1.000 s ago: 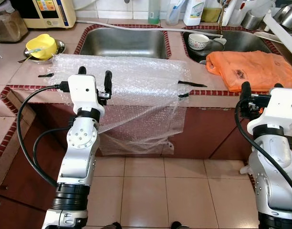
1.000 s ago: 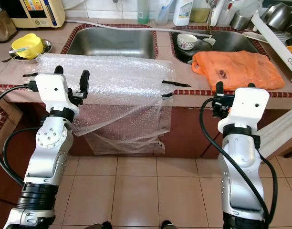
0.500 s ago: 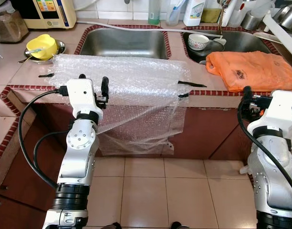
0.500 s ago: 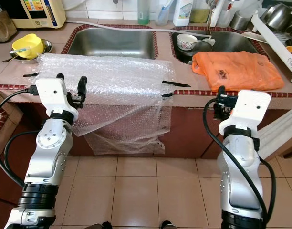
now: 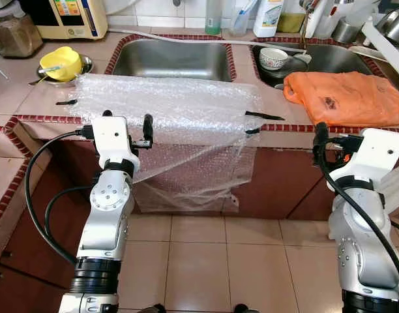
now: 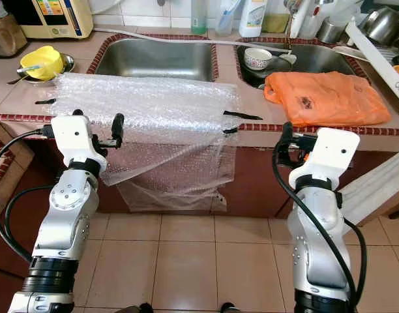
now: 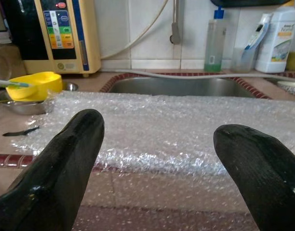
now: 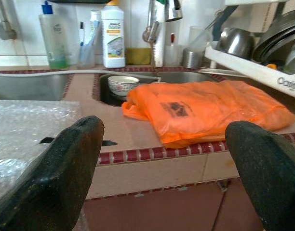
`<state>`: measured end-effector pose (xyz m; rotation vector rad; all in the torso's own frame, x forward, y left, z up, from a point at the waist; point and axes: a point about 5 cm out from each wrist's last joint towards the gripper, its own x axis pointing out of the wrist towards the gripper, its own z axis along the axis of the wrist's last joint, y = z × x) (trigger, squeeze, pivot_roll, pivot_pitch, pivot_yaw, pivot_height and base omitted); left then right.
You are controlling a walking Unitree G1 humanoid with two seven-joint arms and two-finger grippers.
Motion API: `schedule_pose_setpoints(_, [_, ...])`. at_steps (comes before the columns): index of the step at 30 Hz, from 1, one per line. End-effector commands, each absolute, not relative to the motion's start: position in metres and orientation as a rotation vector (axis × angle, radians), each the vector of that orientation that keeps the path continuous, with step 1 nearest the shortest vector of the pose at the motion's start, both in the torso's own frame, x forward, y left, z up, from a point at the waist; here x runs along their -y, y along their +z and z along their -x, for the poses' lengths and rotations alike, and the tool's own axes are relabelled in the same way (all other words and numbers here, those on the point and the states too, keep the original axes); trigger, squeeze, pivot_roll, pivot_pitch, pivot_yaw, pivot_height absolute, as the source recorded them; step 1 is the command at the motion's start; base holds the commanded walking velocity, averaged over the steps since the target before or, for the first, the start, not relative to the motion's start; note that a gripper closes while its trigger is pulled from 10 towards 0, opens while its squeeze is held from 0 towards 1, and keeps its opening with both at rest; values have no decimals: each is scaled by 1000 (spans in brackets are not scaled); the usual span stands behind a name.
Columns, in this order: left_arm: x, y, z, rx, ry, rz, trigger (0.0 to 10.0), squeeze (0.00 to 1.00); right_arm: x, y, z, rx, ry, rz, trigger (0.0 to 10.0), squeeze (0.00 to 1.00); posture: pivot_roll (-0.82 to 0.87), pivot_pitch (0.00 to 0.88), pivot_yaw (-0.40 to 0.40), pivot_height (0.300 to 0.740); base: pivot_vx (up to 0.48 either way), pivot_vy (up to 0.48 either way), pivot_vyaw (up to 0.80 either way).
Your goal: Kitchen organization
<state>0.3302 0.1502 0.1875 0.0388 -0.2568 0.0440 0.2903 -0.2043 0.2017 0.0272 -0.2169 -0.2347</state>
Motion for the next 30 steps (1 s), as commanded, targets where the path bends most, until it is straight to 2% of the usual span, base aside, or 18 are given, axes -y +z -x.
schedule_pose_setpoints(1, [-152,187,-327,254,55,-58,10000,1000,206,200,-287,209,-241,-34,10000,1000,-36,152,0,740,0,0,0])
schedule_pose_setpoints(9, [-153,186,-325,235,60,-47,10000,1000,200,195,-287,170,-208,-34,10000,1000,-30,162,-3,740,0,0,0])
schedule_pose_setpoints(10, [-152,186,-326,231,51,-40,10000,0,197,194,-286,164,-182,-38,10000,0,-30,163,-4,740,0,0,0])
schedule_pose_setpoints(30, [-147,186,-328,212,27,-31,10000,0,193,196,-287,173,-155,-38,10000,0,-36,164,-1,740,0,0,0])
